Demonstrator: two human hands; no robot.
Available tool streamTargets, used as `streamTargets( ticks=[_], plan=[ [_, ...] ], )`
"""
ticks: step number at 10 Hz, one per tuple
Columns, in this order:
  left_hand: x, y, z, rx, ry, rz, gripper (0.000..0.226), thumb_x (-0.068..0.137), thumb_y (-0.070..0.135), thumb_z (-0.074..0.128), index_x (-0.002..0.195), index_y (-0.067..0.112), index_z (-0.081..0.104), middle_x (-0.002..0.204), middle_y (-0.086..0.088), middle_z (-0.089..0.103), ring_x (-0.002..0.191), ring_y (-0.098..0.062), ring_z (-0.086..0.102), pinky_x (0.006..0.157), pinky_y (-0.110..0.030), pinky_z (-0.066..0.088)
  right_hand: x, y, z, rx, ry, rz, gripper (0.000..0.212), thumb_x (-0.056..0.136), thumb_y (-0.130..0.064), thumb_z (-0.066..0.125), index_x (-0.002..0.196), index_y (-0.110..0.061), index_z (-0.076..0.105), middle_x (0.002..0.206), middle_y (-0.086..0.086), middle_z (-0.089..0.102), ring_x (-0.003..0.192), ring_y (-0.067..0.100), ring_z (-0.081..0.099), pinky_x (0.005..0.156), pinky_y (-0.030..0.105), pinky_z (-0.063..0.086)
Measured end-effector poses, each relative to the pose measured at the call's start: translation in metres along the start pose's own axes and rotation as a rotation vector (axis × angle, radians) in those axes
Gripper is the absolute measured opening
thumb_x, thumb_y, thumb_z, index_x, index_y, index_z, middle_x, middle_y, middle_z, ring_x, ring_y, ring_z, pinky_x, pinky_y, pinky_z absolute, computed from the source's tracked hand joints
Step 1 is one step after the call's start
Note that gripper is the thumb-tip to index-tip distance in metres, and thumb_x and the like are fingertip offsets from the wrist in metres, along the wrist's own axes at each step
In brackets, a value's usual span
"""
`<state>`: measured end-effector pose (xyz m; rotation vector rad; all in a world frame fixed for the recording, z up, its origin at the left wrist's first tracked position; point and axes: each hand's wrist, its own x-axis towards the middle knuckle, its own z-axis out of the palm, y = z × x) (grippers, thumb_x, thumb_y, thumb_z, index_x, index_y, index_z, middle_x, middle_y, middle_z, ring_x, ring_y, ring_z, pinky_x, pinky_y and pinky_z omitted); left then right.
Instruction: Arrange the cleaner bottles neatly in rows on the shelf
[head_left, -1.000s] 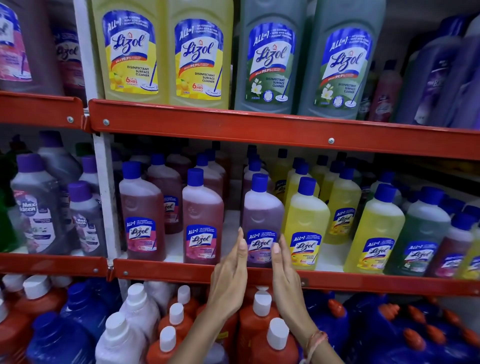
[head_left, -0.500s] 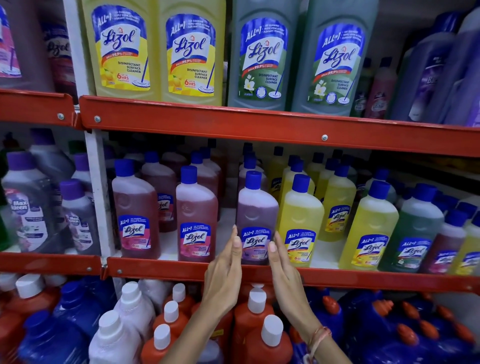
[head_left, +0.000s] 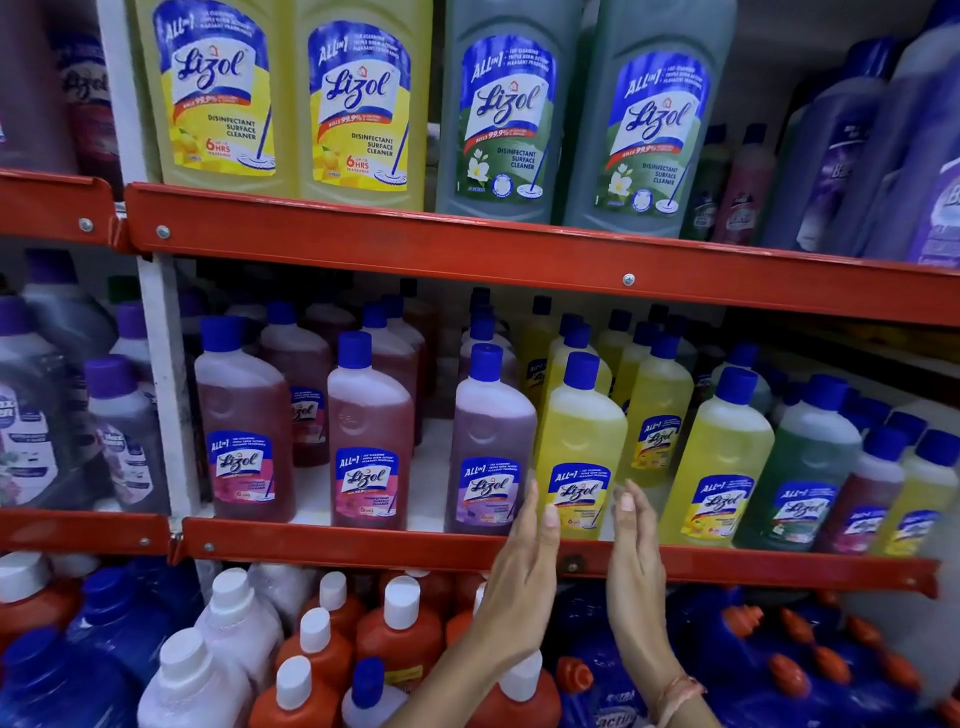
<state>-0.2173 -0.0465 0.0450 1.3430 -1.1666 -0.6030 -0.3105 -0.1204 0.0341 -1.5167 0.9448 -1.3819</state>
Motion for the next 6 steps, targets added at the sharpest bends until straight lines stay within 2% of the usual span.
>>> streamTargets(
  ticks=[1,2,3,4,5,6],
  plan=[
    [0.006,0.002,0.005,-0.024,0.022,-0.029,0.08,0.08,0.074,0.017,0.151,0.039,0.013,0.158,0.019,0.023,0.141,0.006,0.021,0.113,-0.015,0.023,0.001,0.0,-0.003,-0.011,-0.09,-0.013,0.065,0.09,-0.065,0.028,0.148,-0.036,0.038,0.151,-0.014,0.045,0.137,0.001,0.039,0.105,0.022,0.029],
    [0.01,0.004,0.006,-0.02,0.003,-0.043,0.082,0.077,0.08,0.013,0.15,0.042,0.014,0.158,0.018,0.025,0.143,0.001,0.022,0.121,-0.035,0.022,0.004,0.001,-0.008,-0.013,-0.105,0.017,0.065,0.09,-0.066,0.028,0.149,-0.039,0.036,0.152,-0.015,0.044,0.137,0.0,0.039,0.109,0.024,0.029],
    [0.013,0.005,0.007,-0.022,-0.029,-0.057,0.081,0.077,0.081,0.01,0.148,0.045,0.02,0.154,0.019,0.033,0.137,0.003,0.029,0.115,-0.024,0.023,0.009,0.001,-0.016,-0.015,-0.107,0.043,0.064,0.09,-0.07,0.027,0.147,-0.043,0.036,0.148,-0.014,0.049,0.135,0.005,0.044,0.11,0.03,0.032],
    [0.015,0.007,0.01,-0.008,-0.033,-0.078,0.076,0.079,0.078,0.011,0.147,0.046,0.024,0.149,0.019,0.04,0.134,0.0,0.035,0.107,-0.02,0.026,0.012,0.003,-0.021,-0.015,-0.093,0.047,0.071,0.085,-0.078,0.027,0.147,-0.044,0.036,0.148,-0.012,0.05,0.136,0.009,0.045,0.115,0.038,0.033],
    [0.014,0.007,0.01,0.001,-0.034,-0.082,0.075,0.078,0.078,0.011,0.145,0.047,0.028,0.138,0.024,0.045,0.129,0.002,0.04,0.097,-0.011,0.029,0.011,0.002,-0.021,-0.011,-0.101,0.068,0.08,0.076,-0.087,0.028,0.145,-0.046,0.038,0.145,-0.012,0.053,0.135,0.01,0.047,0.114,0.039,0.034],
    [0.013,0.011,0.007,0.016,-0.026,-0.09,0.075,0.078,0.078,0.011,0.145,0.047,0.028,0.144,0.019,0.045,0.126,0.003,0.04,0.102,-0.018,0.029,0.012,0.001,-0.023,-0.019,-0.098,0.074,0.079,0.076,-0.087,0.028,0.144,-0.048,0.039,0.142,-0.014,0.055,0.133,0.01,0.048,0.112,0.037,0.035]
  ],
)
